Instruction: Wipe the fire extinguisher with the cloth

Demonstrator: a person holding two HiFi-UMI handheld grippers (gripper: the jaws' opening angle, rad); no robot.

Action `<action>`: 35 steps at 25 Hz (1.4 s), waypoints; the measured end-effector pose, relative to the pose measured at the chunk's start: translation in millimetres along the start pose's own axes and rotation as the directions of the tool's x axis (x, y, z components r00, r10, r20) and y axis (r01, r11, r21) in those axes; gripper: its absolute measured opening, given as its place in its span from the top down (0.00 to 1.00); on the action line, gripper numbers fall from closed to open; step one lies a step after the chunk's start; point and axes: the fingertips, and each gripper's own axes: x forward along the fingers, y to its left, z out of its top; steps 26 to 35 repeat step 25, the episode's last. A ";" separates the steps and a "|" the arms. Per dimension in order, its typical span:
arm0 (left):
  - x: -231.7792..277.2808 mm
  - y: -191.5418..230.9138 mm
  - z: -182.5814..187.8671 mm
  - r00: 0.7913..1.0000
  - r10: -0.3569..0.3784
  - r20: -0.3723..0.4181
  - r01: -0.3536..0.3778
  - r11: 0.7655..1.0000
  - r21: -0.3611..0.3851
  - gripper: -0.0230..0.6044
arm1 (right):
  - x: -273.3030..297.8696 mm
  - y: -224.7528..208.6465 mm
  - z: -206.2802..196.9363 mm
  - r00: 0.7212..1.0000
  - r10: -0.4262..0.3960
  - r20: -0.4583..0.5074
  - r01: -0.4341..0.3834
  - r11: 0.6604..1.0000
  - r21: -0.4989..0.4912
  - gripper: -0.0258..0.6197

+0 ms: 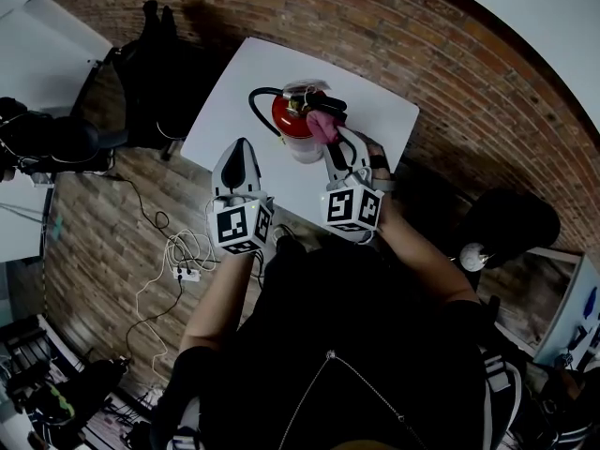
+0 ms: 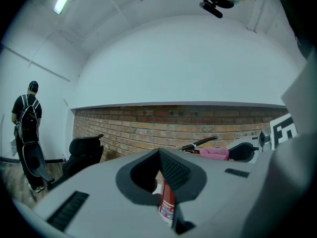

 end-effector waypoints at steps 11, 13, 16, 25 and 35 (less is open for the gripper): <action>-3.1 -35.7 12.8 0.999 0.038 0.002 -0.038 0.999 0.037 0.95 | -36.0 -28.9 -10.5 0.980 0.161 0.120 -0.189 0.940 0.285 0.80; -5.0 -41.2 14.2 0.999 0.044 0.004 -0.044 0.998 0.041 0.95 | -42.4 -40.3 -11.5 0.976 0.167 0.142 -0.207 0.918 0.338 0.80; -7.0 -50.6 17.5 0.999 0.041 0.015 -0.042 0.998 0.045 0.95 | -48.2 -55.6 -14.4 0.971 0.166 0.174 -0.225 0.882 0.415 0.80; -17.3 -71.5 33.3 1.000 -0.019 0.002 0.018 0.999 0.048 0.95 | -69.8 -86.5 -16.4 0.972 0.156 0.174 -0.227 0.814 0.535 0.80; -17.3 -71.5 33.3 1.000 -0.019 0.002 0.018 0.999 0.048 0.95 | -69.8 -86.5 -16.4 0.972 0.156 0.174 -0.227 0.814 0.535 0.80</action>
